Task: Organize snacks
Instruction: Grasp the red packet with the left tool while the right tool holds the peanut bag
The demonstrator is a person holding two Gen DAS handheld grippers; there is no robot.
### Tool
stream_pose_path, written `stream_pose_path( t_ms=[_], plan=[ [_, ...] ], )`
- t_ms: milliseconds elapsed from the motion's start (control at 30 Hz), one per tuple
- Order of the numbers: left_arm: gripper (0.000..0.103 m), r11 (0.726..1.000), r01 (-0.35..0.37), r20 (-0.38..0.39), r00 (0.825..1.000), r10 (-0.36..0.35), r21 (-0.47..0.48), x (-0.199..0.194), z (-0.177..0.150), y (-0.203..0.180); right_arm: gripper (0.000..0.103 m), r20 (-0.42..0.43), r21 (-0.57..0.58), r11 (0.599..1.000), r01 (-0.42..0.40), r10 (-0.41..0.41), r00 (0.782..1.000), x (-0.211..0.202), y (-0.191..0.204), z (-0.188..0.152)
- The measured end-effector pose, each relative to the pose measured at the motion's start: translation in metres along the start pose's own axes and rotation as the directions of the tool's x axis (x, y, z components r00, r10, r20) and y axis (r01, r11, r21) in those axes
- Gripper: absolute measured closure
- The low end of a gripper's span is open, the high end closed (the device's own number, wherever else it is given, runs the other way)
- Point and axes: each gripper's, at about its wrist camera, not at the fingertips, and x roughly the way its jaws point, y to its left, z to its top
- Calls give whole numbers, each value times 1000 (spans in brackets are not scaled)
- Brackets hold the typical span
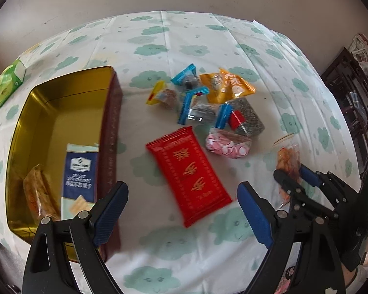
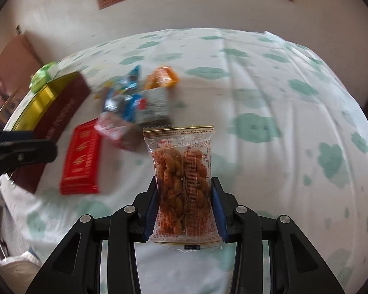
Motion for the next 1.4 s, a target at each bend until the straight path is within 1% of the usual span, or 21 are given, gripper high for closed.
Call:
stream_pose_path(
  t_ms=[133, 200, 300, 400, 500, 567, 733, 800, 933, 1033, 1233, 1400],
  plan=[
    [15, 999, -10, -14, 1000, 10, -37, 10, 4, -4, 62, 16, 53, 998, 18, -19, 1000, 1, -19, 2],
    [15, 996, -26, -27, 999, 23, -87, 16, 6, -1, 62, 25, 59, 998, 20, -22, 999, 1, -23, 2],
    [15, 988, -26, -40, 999, 21, -153, 23, 11, 2, 62, 32, 47, 998, 34, -35, 999, 2, -20, 1],
    [17, 985, -44, -49, 998, 36, -168, 30, 15, -1, 62, 38, 29, 998, 49, -50, 998, 2, -16, 0],
    [17, 982, -67, -62, 996, 57, -175, 37, 16, -2, 62, 38, 34, 999, 42, -43, 998, 2, -16, 0],
    [21, 980, -70, -77, 995, 57, -188, 43, 15, 0, 62, 39, 36, 999, 37, -38, 999, 2, -17, 0],
    [22, 972, -80, -107, 993, 57, -220, 55, 14, 3, 62, 40, 39, 999, 37, -39, 998, 2, -17, 0],
    [24, 972, -89, -113, 991, 66, -217, 59, 15, 2, 62, 40, 39, 999, 36, -38, 999, 3, -17, 0],
    [27, 977, -109, -97, 991, 92, -186, 60, 16, -3, 61, 39, 40, 999, 32, -34, 999, 2, -17, 1],
    [36, 979, -147, -92, 987, 136, -138, 61, 16, -7, 61, 40, 46, 998, 30, -32, 999, 1, -16, 0],
    [52, 989, -128, -65, 990, 123, -73, 57, 14, -10, 61, 38, 48, 998, 30, -32, 999, 2, -16, 1],
    [59, 994, -101, -58, 993, 99, -33, 54, 10, -5, 61, 31, 45, 998, 41, -43, 999, 4, -16, 2]
  ],
)
